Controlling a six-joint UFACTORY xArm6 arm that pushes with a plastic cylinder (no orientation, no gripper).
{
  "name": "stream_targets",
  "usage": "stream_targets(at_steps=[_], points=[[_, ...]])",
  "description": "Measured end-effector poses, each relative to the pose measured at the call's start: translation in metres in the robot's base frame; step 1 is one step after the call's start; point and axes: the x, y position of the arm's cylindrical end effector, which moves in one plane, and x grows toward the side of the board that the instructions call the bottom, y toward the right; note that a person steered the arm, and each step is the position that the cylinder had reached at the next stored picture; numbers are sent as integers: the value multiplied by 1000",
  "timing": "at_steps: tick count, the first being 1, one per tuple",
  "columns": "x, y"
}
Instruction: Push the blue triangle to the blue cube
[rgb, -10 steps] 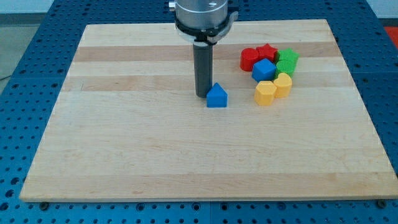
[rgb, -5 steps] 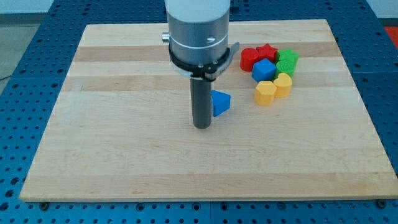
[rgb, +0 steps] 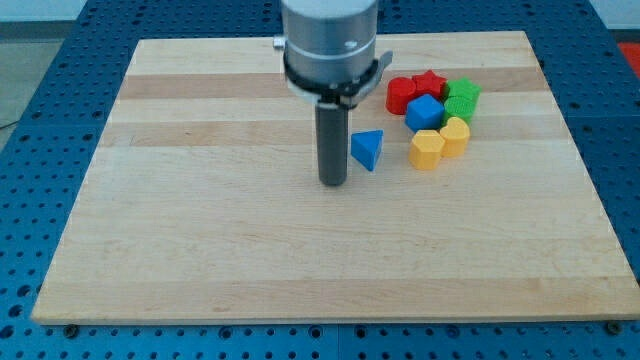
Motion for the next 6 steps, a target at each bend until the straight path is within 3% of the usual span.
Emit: stream_targets(at_steps=[1, 3, 4, 5, 6], points=[[-23, 4], [17, 6], [3, 22], [-41, 29], [-38, 28]])
